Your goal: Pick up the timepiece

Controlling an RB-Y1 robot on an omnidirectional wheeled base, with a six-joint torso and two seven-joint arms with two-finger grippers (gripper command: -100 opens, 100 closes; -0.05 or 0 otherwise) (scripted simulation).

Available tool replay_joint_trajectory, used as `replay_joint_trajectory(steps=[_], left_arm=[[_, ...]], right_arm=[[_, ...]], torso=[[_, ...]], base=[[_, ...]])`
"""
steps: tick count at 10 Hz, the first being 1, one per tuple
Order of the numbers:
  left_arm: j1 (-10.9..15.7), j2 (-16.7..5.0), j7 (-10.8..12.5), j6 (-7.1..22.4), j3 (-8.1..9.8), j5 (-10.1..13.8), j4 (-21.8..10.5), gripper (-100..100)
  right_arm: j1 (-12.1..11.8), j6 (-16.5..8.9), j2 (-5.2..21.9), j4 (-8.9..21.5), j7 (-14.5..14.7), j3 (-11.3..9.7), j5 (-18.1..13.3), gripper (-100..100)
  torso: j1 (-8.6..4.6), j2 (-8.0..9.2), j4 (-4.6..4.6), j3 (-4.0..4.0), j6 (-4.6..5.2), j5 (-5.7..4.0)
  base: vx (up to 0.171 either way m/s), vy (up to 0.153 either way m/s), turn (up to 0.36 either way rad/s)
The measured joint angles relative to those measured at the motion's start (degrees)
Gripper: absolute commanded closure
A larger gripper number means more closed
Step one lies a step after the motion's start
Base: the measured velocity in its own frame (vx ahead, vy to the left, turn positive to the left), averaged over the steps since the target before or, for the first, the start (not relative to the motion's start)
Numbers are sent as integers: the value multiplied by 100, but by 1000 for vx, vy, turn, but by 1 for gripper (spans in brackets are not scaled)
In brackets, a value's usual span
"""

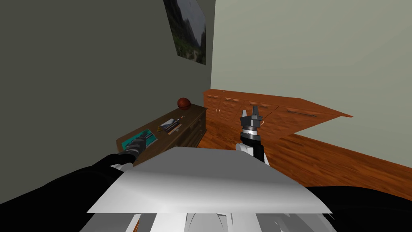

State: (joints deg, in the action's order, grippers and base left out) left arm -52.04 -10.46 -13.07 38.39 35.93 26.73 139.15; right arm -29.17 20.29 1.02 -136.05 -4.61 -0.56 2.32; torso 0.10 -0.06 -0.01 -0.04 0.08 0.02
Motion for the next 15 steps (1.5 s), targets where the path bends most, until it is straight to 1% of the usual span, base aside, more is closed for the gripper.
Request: replay_joint_trajectory(steps=[1,3,6,8,11,12,15], left_arm=[[0,1,-1,0,-1,-1,1,-100],[-48,-27,37,130,35,41,19,-100],[-70,-24,28,117,27,54,0,-100],[-141,-49,48,201,45,112,-11,-100],[-145,-47,56,230,44,111,-5,-100],[-198,-53,73,290,52,142,13,-100],[-242,-81,105,411,50,180,-19,-100]], right_arm=[[0,0,0,0,0,0,0,0],[-1,0,0,0,0,0,0,0],[0,0,0,0,0,0,0,0],[-1,0,0,0,0,0,0,0],[0,0,0,0,0,0,0,0],[0,0,0,0,0,0,0,0],[-1,0,0,0,0,0,0,0]], torso=[[4,2,1,1,0,1],[-9,-10,-1,-5,-1,-1],[-1,-5,-1,-3,0,0],[-11,-16,-3,-9,-1,-2],[0,-4,-1,-2,0,0],[-3,-7,-1,-4,0,0],[-6,-9,-2,-5,-1,0]], base=[[8,-7,23],[22,-16,29],[18,-6,-16],[52,-28,15],[15,-4,-23],[20,-16,37],[20,-12,14]])
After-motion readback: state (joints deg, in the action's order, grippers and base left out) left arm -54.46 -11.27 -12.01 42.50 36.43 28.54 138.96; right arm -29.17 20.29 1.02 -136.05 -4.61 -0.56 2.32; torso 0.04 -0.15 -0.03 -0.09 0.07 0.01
